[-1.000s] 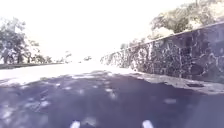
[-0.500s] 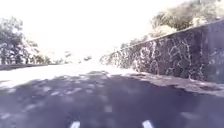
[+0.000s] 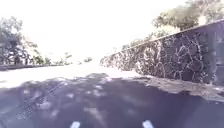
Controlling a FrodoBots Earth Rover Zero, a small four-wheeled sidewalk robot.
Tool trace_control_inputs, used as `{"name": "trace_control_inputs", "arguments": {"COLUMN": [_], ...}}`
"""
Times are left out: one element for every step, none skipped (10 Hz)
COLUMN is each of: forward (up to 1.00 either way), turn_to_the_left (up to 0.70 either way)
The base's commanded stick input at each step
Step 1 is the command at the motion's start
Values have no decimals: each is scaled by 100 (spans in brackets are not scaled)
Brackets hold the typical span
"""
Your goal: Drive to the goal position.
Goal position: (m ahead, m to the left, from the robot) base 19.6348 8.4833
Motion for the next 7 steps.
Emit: {"name": "trace_control_inputs", "arguments": {"forward": [100,100,100,100,100,100,100], "turn_to_the_left": [0,0,0,0,0,0,0]}}
